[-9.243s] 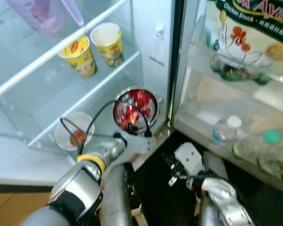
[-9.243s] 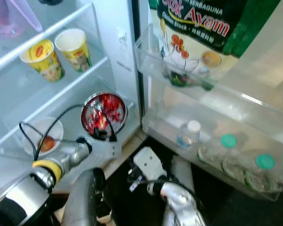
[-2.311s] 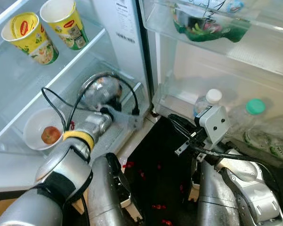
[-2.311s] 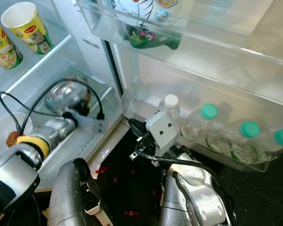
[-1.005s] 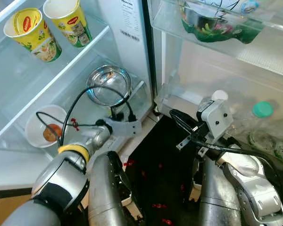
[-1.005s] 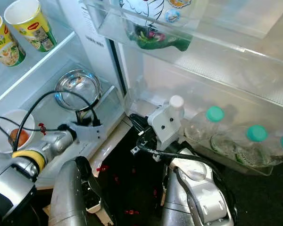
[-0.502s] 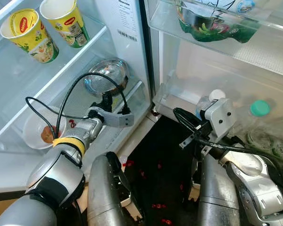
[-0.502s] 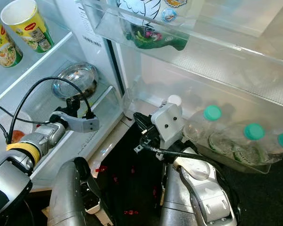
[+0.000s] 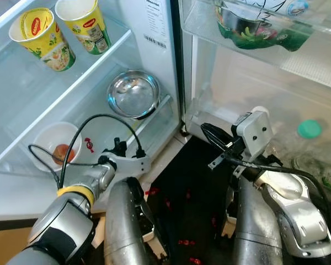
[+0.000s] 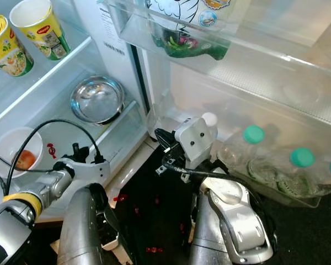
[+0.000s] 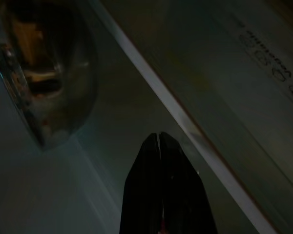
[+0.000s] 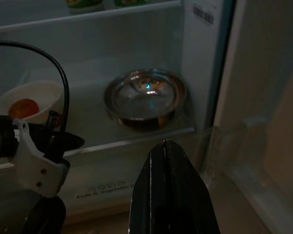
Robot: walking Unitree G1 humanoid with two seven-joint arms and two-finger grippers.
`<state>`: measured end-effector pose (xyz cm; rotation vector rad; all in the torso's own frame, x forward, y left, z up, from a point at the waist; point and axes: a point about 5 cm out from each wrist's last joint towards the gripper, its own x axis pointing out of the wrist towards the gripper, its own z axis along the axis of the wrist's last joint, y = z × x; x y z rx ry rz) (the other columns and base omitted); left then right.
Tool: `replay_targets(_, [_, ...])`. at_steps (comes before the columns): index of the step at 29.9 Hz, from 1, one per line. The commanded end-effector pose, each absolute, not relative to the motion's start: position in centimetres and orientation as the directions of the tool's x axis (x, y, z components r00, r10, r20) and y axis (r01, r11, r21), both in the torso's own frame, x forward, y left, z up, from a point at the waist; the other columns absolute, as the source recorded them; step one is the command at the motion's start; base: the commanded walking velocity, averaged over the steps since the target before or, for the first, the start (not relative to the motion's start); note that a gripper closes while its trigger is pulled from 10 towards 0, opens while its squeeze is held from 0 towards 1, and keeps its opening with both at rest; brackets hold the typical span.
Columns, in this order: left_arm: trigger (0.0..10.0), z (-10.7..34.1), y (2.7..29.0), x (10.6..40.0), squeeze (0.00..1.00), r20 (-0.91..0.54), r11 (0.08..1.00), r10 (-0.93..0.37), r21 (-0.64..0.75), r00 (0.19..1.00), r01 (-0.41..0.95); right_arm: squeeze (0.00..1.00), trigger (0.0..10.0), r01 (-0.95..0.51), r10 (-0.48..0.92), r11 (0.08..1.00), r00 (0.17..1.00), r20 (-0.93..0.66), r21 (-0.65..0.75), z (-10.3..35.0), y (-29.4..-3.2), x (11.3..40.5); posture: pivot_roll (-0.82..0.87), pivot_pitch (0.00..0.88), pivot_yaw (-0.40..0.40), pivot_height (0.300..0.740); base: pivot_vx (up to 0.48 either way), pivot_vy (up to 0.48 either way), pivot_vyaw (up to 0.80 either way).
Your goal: Restocking fridge
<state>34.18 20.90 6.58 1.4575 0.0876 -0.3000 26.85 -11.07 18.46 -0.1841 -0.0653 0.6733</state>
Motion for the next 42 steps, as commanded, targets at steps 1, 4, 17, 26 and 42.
replay_targets(1, [10.0,5.2,22.2,32.8,0.00,-0.273,0.199,-0.093,0.937,0.957,0.287,0.00,10.0,-0.645,0.653,0.747,0.757,-0.004,-0.162,17.8,-10.4,26.8,-0.19,0.351,0.133,0.416,0.000,0.000,0.00])
replay_targets(4, [10.0,4.0,21.6,31.7,0.00,-0.258,0.359,-0.105,0.891,0.960,0.279,0.00,10.0,-0.665,0.671,0.731,0.741,-0.015,-0.155,17.4,-9.8,27.1,-0.18,0.317,0.133,0.416,0.000,0.000,0.00])
replay_targets(17, [10.0,-2.9,17.5,24.5,0.00,-0.398,0.869,-0.074,0.424,0.914,0.255,0.00,10.0,-0.706,0.708,0.696,0.706,-0.038,-0.131,16.0,-8.1,28.9,-0.11,0.200,0.121,0.416,0.000,0.000,0.00])
replay_targets(26, [10.0,-2.6,15.2,24.3,0.00,-0.358,0.975,-0.197,0.028,0.913,0.221,0.00,10.0,-0.753,0.752,0.650,0.657,-0.051,-0.105,14.7,-7.1,29.3,-0.09,0.159,0.105,0.426,0.000,0.000,0.00])
replay_targets(42, [10.0,0.6,14.0,26.5,0.00,-0.127,0.890,-0.369,-0.333,0.921,0.311,0.00,10.0,-0.792,0.788,0.607,0.610,-0.081,-0.058,12.5,-6.7,30.0,-0.06,0.094,0.092,0.475,0.000,0.000,0.00])
